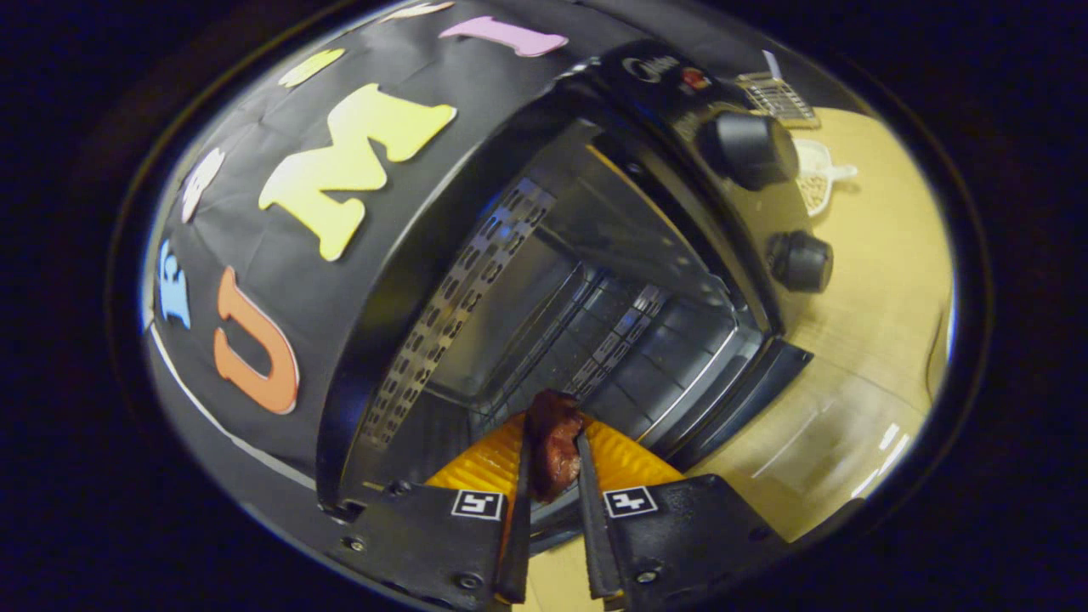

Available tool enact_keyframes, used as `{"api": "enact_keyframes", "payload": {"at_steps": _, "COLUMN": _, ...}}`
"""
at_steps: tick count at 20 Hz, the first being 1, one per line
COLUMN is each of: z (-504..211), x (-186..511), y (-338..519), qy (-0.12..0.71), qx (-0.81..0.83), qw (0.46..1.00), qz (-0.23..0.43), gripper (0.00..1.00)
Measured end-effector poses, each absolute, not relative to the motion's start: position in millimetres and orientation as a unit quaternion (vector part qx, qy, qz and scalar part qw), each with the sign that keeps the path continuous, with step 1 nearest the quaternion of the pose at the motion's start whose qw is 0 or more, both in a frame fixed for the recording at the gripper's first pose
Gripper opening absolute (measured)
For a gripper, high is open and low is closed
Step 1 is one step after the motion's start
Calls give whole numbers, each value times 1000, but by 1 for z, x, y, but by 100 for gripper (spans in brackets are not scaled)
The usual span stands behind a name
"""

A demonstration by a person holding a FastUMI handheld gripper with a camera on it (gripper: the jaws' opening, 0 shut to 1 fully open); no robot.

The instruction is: Open the toaster oven, put the food inside, and close the toaster oven door.

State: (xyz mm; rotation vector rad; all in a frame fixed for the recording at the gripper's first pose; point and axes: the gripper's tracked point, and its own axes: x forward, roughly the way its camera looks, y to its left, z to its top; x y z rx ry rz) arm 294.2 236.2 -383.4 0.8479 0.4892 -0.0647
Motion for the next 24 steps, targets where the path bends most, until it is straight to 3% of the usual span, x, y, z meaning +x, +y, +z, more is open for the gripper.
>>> {"api": "enact_keyframes", "payload": {"at_steps": 4, "z": -392, "x": 291, "y": 227, "qy": 264, "qx": 308, "qw": 914, "qz": -25, "gripper": 44}}
{"api": "enact_keyframes", "payload": {"at_steps": 9, "z": -381, "x": 281, "y": 218, "qy": 255, "qx": 208, "qw": 944, "qz": -15, "gripper": 90}}
{"api": "enact_keyframes", "payload": {"at_steps": 24, "z": -326, "x": 175, "y": 187, "qy": 282, "qx": 75, "qw": 955, "qz": 43, "gripper": 93}}
